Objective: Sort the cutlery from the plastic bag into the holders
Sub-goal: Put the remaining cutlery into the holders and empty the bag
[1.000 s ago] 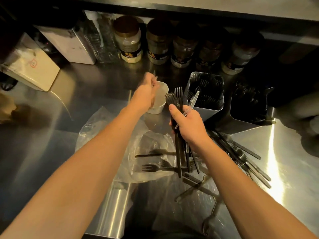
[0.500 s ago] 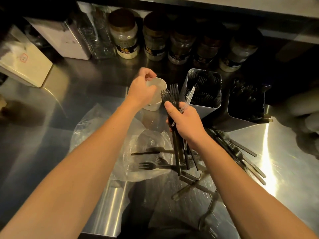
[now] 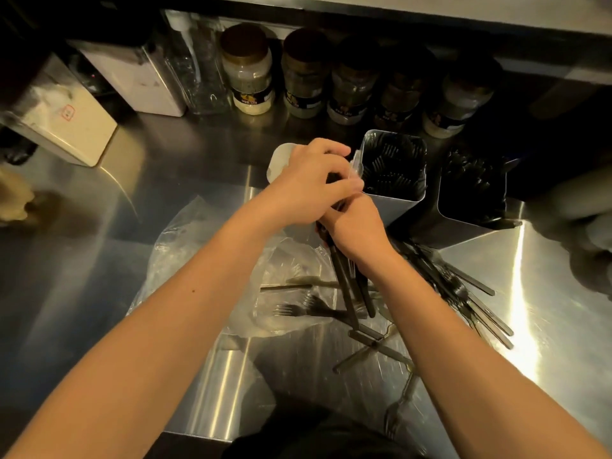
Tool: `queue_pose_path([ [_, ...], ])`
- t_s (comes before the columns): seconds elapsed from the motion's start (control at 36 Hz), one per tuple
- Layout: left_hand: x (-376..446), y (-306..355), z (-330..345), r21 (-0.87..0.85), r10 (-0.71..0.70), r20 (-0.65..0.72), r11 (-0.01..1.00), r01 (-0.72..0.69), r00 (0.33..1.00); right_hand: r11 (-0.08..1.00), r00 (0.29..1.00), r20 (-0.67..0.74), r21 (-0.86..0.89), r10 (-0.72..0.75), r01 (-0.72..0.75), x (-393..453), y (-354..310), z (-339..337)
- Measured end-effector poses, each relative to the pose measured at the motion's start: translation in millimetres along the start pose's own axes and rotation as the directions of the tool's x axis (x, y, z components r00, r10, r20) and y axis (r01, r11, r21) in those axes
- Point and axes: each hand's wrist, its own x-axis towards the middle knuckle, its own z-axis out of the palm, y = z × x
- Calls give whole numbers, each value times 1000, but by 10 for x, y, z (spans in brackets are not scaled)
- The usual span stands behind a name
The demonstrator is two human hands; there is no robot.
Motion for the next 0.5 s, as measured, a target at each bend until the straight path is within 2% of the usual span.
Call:
queue_pose_path([
  [0.06, -14, 37, 2, -231, -58, -89, 972, 36, 994, 1000, 1000, 13, -7, 10, -10, -4, -7, -7],
  [0.11, 15, 51, -39, -465, -210, -194, 880, 98, 958, 998, 999, 28, -69, 17, -15, -1, 21, -6],
  [0.14, 42, 23, -75, -536, -262, -256, 840, 89, 930, 994, 999, 29, -104, 24, -21, -8, 33, 2],
  [0.19, 122, -101, -163, -565, -305, -409, 825, 24, 860, 994, 998, 40, -92, 55, -51, -18, 79, 9],
  [0.25, 222, -278, -229, -525, -326, -515, 851, 9, 792, 995, 994, 46, -13, 95, -94, -38, 123, 9],
  [0.28, 288, -371, -232, -497, -335, -526, 867, 37, 782, 994, 993, 40, 14, 109, -109, -38, 151, 6],
  [0.36, 477, -659, -101, -356, -355, -447, 913, 200, 821, 983, 987, 22, 94, 158, -159, -20, 191, -16],
  [0.44, 584, -876, 48, -99, -328, -330, 944, 314, 885, 968, 982, 9, 165, 191, -190, 9, 179, -63],
  [0.5, 627, -946, 83, 70, -337, -208, 931, 358, 918, 959, 980, 9, 201, 201, -198, 29, 166, -99],
])
